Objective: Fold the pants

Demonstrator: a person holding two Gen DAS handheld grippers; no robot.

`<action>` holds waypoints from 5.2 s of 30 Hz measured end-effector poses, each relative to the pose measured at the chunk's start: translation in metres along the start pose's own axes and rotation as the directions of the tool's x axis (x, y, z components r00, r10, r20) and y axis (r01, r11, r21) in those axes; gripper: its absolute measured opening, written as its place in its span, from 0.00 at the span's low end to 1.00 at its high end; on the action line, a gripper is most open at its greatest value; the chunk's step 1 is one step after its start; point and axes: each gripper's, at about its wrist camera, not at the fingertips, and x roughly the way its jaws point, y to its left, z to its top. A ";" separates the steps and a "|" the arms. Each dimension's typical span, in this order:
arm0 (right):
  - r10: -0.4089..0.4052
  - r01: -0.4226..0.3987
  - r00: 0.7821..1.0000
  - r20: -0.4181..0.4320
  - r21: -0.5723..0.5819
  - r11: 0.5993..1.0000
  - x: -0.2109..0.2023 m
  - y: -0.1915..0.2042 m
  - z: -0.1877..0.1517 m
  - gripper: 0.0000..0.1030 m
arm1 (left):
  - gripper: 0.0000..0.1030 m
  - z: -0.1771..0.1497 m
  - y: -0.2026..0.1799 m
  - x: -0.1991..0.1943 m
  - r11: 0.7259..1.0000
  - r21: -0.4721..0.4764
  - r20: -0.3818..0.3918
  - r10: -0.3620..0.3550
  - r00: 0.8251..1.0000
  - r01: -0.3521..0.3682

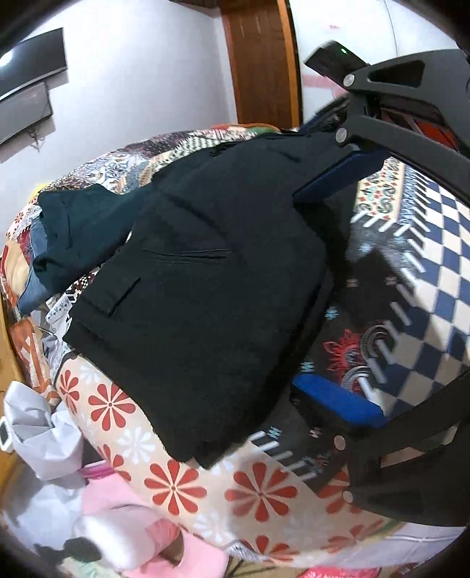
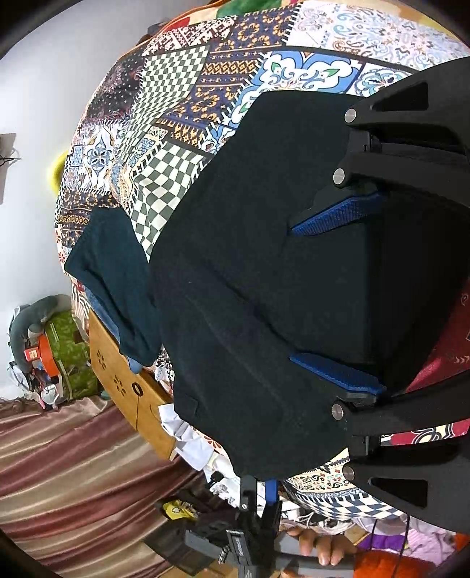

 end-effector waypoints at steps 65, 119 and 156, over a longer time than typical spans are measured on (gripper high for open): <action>-0.100 0.088 0.995 0.019 0.324 0.942 -0.055 -0.120 -0.100 0.61 | 0.23 -0.143 -0.365 0.137 0.409 0.893 0.121 0.179 0.976 -0.186; -0.158 0.109 0.977 0.140 0.307 0.945 -0.112 -0.090 -0.097 0.61 | 0.96 -0.039 -0.196 0.067 0.531 0.719 0.231 0.427 0.874 -0.449; -0.156 0.145 0.987 0.045 0.195 0.970 -0.099 -0.076 -0.104 0.46 | 0.65 -0.065 -0.175 0.005 0.591 0.598 0.401 0.363 0.841 -0.540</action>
